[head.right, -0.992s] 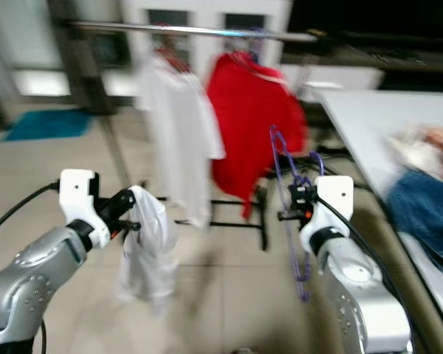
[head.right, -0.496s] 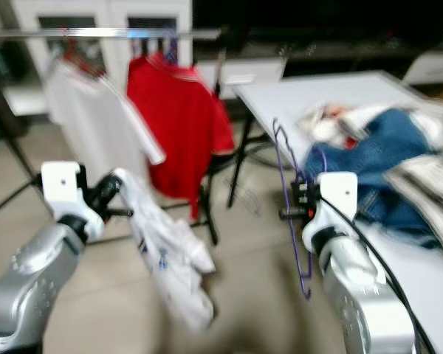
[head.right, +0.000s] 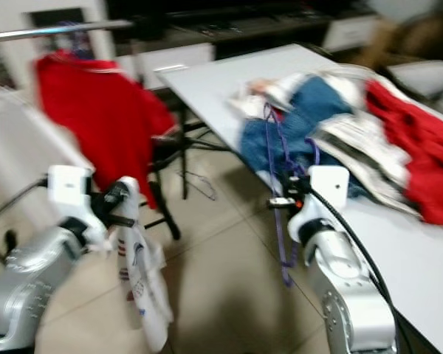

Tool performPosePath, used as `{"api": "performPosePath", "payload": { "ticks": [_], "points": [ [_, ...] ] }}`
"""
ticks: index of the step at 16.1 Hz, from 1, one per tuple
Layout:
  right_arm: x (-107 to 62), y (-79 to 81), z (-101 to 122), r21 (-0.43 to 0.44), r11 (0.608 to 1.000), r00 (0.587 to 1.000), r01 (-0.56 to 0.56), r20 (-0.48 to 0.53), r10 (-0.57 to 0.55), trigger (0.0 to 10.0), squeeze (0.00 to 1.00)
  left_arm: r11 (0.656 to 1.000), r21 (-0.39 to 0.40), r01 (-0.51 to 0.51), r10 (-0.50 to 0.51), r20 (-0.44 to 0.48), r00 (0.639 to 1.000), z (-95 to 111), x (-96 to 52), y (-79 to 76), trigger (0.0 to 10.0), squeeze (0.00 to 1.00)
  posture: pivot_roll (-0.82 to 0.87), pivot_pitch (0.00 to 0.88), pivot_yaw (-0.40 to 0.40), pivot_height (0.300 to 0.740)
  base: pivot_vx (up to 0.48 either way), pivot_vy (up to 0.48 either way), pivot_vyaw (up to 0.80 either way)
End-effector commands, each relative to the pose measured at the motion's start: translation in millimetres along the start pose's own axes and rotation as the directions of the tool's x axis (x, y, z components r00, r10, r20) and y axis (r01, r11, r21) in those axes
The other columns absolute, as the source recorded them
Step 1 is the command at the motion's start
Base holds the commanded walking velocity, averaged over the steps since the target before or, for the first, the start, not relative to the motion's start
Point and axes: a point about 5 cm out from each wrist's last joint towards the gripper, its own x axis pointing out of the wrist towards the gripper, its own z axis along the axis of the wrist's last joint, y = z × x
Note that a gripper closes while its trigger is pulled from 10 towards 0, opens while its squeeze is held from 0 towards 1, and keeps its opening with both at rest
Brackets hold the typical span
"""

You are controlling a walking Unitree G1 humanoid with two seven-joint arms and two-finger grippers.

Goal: Hang hanger

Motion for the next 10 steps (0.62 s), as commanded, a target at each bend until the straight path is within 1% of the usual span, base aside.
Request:
{"api": "performPosePath", "payload": {
  "ticks": [1,2,3,4,5,6,7,8,9,10],
  "points": [
    [-2.0,0.2,1.0,0.009,1.0,1.0,0.014,-0.001,-0.014,10.0,0.0,1.0,0.014,0.006,-0.007,0.019,1.0,5.9,1.0,1.6,10.0,0.0,0.02,0.0,0.016,0.74,0.0,0.0,-0.79],
    [-3.2,-1.9,4.8,0.043,0.999,1.0,0.018,0.003,-0.018,10.0,0.0,1.0,0.01,0.02,-0.02,0.022,1.0,7.9,3.8,-0.5,10.0,0.0,0.03,0.0,0.018,0.74,0.0,0.0,-0.79],
    [-4.0,-5.8,7.7,0.002,0.998,0.998,0.061,0.023,-0.061,10.0,0.0,1.0,0.016,0.02,-0.021,0.019,1.0,7.7,5.1,-1.0,10.0,0.0,0.02,0.0,0.027,0.74,0.0,0.0,-0.8],
    [-5.8,-6.9,8.2,-0.049,0.997,0.998,0.065,0.03,-0.063,10.0,0.0,0.999,0.026,0.026,-0.026,0.018,0.999,7.1,5.2,-2.4,10.0,0.0,0.01,0.0,0.031,0.74,0.0,0.0,-0.8],
    [-7.3,-6.8,9.1,-0.067,0.996,0.997,0.066,0.036,-0.064,10.0,0.0,0.999,0.029,0.033,-0.033,0.018,0.999,7.2,5.1,-3.4,10.0,0.0,0.01,0.0,0.035,0.74,0.0,0.0,-0.8],
    [-9.3,-6.7,13.7,-0.063,0.994,0.994,0.087,0.07,-0.083,10.0,0.0,0.999,0.0,0.038,-0.038,0.005,0.999,6.9,6.8,-5.2,10.0,0.0,0.01,0.0,0.038,0.74,0.0,0.0,-0.8],
    [-8.9,-6.1,13.0,-0.049,0.996,0.996,0.077,0.059,-0.074,10.0,0.0,0.999,0.003,0.037,-0.037,0.002,0.999,7.6,7.3,-5.6,10.0,0.0,0.02,0.0,0.034,0.74,0.0,0.0,-0.8],
    [-4.9,-5.4,10.1,-0.035,0.996,0.997,0.077,0.032,-0.076,10.0,0.0,0.999,-0.008,0.049,-0.048,0.017,0.999,11.4,6.2,-7.5,10.0,0.0,0.03,0.0,0.028,0.74,0.0,0.0,-0.8],
    [-3.1,-1.5,9.7,-0.014,0.998,0.998,0.056,0.021,-0.055,10.0,0.0,0.998,0.02,0.06,-0.061,0.054,0.997,16.1,3.8,-8.4,10.0,0.0,0.04,0.0,0.013,0.74,0.0,0.0,-0.8],
    [-2.7,-0.3,9.4,-0.009,0.999,0.999,0.048,0.019,-0.048,10.0,0.0,0.998,0.031,0.063,-0.065,0.069,0.996,17.4,3.1,-8.9,10.0,0.0,0.04,0.0,0.008,0.74,0.0,0.0,-0.8]
  ]
}}
